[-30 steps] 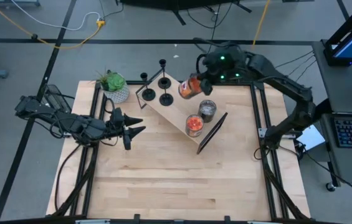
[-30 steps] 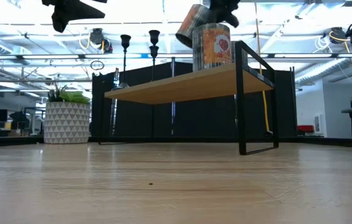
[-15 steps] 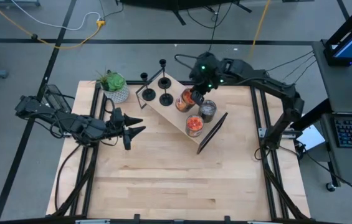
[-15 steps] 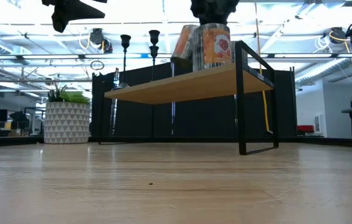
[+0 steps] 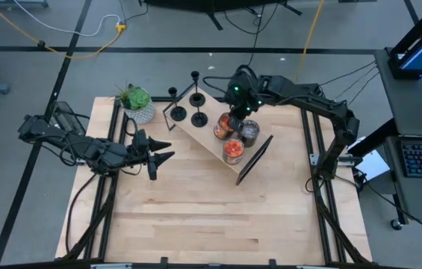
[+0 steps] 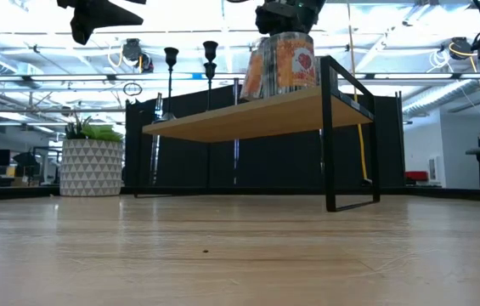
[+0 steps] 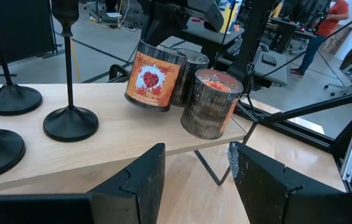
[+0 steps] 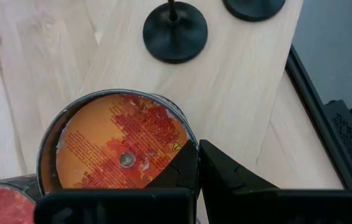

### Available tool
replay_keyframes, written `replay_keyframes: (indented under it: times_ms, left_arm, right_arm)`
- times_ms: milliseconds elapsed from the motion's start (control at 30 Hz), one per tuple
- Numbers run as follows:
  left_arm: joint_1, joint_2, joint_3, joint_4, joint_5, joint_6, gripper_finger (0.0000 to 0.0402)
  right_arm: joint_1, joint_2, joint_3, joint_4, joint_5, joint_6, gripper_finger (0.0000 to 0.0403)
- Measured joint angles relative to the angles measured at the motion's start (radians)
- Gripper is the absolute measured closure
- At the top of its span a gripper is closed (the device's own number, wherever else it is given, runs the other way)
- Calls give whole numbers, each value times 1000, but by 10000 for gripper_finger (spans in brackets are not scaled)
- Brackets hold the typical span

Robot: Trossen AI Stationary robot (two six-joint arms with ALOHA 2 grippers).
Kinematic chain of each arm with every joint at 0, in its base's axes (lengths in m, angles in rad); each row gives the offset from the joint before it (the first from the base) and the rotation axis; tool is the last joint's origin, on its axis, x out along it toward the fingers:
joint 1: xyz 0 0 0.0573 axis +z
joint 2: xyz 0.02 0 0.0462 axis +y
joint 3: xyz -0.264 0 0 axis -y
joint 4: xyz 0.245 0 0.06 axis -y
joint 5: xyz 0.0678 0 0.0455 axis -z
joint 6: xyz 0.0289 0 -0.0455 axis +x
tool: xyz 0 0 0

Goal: Pick & Place candle stick holders
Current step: Put the orange scented candle on the shelf

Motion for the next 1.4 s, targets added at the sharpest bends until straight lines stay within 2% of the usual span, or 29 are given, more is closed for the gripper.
replay_keyframes:
  times_ms: [967,1400]
  left_arm:
    - [0,0,0,0,0,7,218]
    - [0,0,0,0,0,4,218]
  right_arm:
    - [14,0,0,-15,-25,-45,403]
    - [28,42,-1,4,-25,-62,381]
